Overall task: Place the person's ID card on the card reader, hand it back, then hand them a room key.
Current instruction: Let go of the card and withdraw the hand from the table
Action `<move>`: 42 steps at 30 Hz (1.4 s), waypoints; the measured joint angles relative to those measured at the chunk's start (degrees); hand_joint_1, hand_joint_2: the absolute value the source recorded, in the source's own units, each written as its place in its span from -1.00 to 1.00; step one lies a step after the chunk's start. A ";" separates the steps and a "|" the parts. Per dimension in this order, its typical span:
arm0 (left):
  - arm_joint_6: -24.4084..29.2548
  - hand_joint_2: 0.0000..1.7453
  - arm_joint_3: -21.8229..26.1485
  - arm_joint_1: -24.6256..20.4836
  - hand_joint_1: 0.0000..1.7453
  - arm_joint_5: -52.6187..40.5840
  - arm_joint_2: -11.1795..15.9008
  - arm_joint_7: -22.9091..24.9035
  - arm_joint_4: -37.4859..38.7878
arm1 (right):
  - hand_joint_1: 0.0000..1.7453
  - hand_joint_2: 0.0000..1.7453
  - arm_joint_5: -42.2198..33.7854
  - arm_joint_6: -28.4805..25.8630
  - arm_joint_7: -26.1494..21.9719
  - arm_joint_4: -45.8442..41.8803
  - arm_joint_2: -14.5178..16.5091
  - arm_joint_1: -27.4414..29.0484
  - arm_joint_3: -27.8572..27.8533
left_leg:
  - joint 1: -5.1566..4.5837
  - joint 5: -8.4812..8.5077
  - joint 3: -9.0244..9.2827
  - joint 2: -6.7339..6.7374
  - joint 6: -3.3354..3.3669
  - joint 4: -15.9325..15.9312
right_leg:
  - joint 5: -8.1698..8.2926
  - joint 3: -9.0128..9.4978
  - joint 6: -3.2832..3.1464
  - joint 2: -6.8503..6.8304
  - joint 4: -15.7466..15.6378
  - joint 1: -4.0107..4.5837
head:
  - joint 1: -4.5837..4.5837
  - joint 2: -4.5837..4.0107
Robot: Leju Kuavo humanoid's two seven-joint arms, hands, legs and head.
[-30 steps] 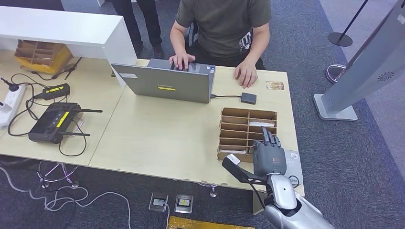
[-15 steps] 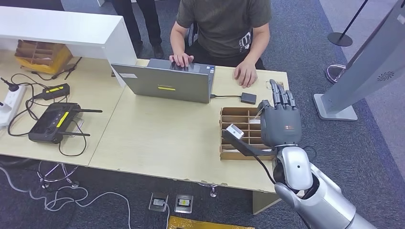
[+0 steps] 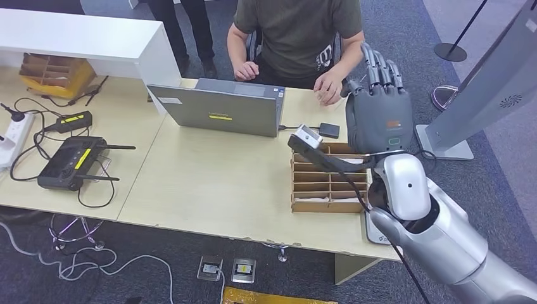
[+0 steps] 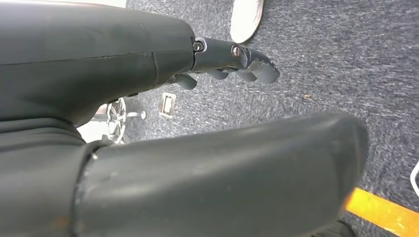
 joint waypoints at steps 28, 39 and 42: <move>-1.37 -1.00 -2.86 -2.46 -1.00 -3.06 -0.92 2.28 0.02 | 1.00 1.00 -4.47 -1.39 0.26 29.78 11.07 -9.30 8.14 | 0.02 0.01 0.00 -0.05 -0.02 0.02 | -0.01 -0.03 -0.02 -0.09 -0.02 0.03 | 0.01 0.00; -0.86 -1.00 -4.04 -2.92 -1.00 -3.34 -1.48 2.58 0.02 | -1.00 -1.00 -5.22 -1.46 1.05 36.25 11.43 -9.87 9.20 | 0.01 0.01 0.00 -0.05 -0.02 0.02 | -0.01 -0.03 -0.01 -0.06 -0.02 0.02 | 0.01 0.00; -0.83 -1.00 -4.08 -2.90 -1.00 -3.23 -1.58 2.60 0.02 | -1.00 -1.00 -5.57 -1.97 1.04 37.27 11.43 -9.92 9.51 | 0.02 0.01 0.00 -0.04 -0.02 0.02 | -0.01 -0.04 -0.02 -0.05 -0.02 0.03 | 0.01 0.00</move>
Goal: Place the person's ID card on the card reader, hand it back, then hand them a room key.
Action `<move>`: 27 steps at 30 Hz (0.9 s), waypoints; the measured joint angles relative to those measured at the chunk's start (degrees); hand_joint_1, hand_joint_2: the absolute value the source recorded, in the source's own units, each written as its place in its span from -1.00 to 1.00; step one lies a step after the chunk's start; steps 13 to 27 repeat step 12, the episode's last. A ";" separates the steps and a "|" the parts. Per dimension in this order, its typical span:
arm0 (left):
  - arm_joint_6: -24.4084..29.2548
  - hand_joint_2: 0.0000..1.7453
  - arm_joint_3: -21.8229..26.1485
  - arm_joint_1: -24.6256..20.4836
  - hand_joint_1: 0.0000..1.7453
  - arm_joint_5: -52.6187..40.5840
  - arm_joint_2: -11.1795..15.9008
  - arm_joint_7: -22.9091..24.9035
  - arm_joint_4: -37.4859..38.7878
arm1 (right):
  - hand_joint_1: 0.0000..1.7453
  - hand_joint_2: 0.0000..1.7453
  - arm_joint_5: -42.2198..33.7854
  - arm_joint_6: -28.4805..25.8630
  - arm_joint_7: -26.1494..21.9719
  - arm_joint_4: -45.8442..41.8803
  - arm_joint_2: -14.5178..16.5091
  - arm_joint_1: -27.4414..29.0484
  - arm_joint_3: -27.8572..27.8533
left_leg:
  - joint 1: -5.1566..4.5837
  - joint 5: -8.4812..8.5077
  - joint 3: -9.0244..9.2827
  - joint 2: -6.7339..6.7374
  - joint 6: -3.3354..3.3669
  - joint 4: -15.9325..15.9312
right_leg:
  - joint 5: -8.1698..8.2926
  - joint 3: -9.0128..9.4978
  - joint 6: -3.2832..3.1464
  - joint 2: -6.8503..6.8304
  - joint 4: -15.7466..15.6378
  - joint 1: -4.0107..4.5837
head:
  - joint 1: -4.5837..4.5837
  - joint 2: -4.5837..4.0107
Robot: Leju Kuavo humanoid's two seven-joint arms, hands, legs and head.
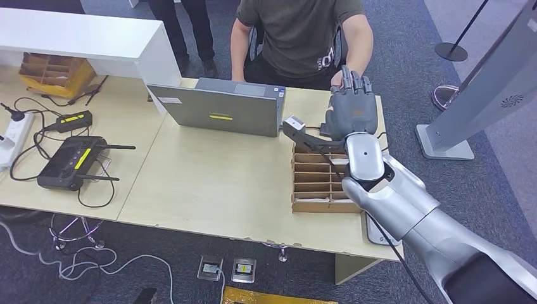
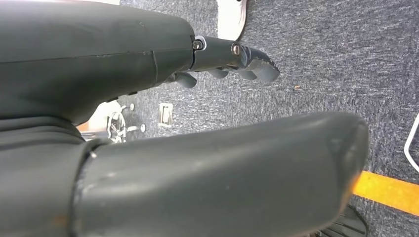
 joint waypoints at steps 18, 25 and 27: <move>0.02 -1.00 -0.02 0.12 -1.00 0.18 -0.24 0.00 0.00 | -1.00 -1.00 0.38 0.05 1.47 0.51 -0.43 0.00 0.58 | 0.00 0.00 0.02 0.02 0.00 0.00 | 0.00 -0.01 0.00 0.05 0.00 0.00 | 0.00 0.00; 0.02 -1.00 -0.02 0.12 -1.00 0.18 -0.24 0.00 0.00 | -1.00 -1.00 0.38 0.05 1.47 0.51 -0.43 0.00 0.58 | 0.00 0.00 0.02 0.02 0.00 0.00 | 0.00 -0.01 0.00 0.05 0.00 0.00 | 0.00 0.00; 0.02 -1.00 -0.02 0.12 -1.00 0.18 -0.24 0.00 0.00 | -1.00 -1.00 0.38 0.05 1.47 0.51 -0.43 0.00 0.58 | 0.00 0.00 0.02 0.02 0.00 0.00 | 0.00 -0.01 0.00 0.05 0.00 0.00 | 0.00 0.00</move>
